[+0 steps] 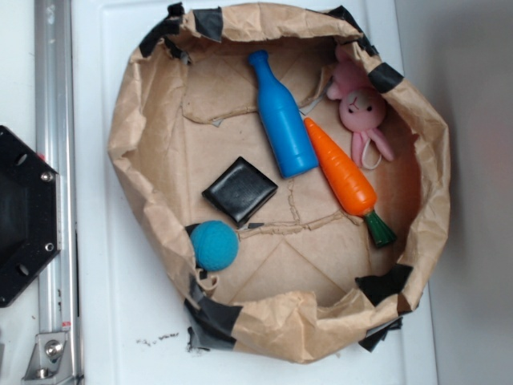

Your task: Grab the black box.

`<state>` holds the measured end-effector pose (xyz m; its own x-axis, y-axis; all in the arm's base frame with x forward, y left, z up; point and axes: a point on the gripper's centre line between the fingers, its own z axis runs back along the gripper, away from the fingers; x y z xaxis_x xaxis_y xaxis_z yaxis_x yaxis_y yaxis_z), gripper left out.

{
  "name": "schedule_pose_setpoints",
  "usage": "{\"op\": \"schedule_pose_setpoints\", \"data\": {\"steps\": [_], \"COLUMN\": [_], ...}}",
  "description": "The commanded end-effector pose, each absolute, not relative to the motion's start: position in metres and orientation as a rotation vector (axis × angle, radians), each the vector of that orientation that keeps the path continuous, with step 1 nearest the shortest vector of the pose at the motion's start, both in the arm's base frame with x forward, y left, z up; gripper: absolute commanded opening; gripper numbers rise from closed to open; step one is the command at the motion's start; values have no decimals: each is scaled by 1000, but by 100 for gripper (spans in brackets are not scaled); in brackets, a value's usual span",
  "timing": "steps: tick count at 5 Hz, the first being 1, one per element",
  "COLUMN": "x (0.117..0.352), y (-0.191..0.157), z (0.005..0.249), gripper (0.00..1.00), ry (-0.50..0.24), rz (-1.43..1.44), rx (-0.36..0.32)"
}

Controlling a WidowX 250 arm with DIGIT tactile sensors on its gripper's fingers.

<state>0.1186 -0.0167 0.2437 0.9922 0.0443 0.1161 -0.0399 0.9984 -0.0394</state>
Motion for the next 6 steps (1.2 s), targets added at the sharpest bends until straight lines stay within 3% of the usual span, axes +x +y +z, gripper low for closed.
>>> {"op": "schedule_pose_setpoints", "data": {"steps": [1, 2, 3, 4, 5, 6], "x": [119, 168, 206, 222, 215, 204], "y": [-17, -19, -16, -4, -6, -3], "z": [244, 232, 212, 184, 155, 124], "gripper": [100, 100, 100, 100, 100, 100], "ry": [-117, -79, -43, 15, 55, 37], "rz": [42, 201, 334, 453, 604, 662], "rx": [-37, -137, -155, -194, -173, -61]}}
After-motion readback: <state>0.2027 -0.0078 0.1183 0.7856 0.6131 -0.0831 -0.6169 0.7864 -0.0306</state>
